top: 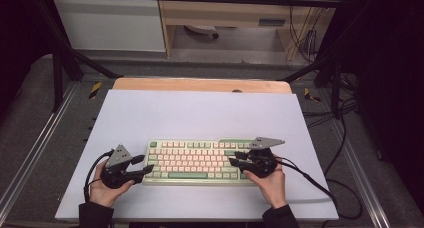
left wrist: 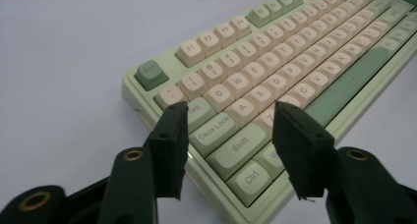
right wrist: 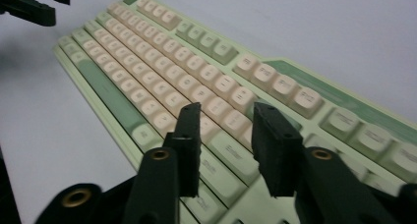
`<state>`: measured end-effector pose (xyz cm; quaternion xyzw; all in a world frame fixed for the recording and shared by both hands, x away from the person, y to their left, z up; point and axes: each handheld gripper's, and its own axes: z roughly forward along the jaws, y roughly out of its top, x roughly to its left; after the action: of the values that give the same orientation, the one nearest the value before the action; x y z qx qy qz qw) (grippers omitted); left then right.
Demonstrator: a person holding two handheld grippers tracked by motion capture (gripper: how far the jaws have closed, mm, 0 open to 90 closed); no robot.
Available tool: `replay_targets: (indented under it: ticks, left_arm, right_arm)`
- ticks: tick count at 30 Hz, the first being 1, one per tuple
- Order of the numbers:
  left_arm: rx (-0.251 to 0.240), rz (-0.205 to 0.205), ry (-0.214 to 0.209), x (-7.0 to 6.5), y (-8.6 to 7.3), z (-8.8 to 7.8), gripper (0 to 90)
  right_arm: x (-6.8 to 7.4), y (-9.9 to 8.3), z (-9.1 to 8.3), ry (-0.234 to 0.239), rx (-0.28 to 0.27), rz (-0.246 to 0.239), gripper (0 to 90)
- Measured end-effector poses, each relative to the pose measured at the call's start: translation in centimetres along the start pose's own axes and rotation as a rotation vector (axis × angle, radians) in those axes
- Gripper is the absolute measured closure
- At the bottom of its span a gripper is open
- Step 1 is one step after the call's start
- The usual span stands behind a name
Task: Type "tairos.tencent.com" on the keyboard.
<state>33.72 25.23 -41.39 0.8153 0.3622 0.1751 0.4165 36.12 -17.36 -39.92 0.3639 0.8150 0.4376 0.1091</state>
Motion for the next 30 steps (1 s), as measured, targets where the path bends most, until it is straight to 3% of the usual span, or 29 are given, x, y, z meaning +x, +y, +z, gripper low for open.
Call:
replay_targets:
  ticks: [7,12,19,30]
  left_arm:
    - [-0.005,-0.02,-0.014,0.8,-0.3,-0.3,28.4]
    - [0.013,-0.006,-0.027,0.9,-0.8,-0.2,18.2]
    - [0.025,-0.004,-0.026,1.2,-1.6,-0.3,9.1]
    - [0.049,-0.022,-0.014,1.5,-2.7,0.0,7.2]
  right_arm:
    - [-2.0,-2.1,-1.9,-0.035,-0.012,0.029,26.8]
    - [-3.4,-3.8,-2.8,-0.071,0.001,0.027,14.1]
    - [-4.5,-5.7,-3.5,-0.066,0.005,0.068,5.2]
    - [-4.9,-6.8,-3.7,-0.066,0.03,0.082,0.5]
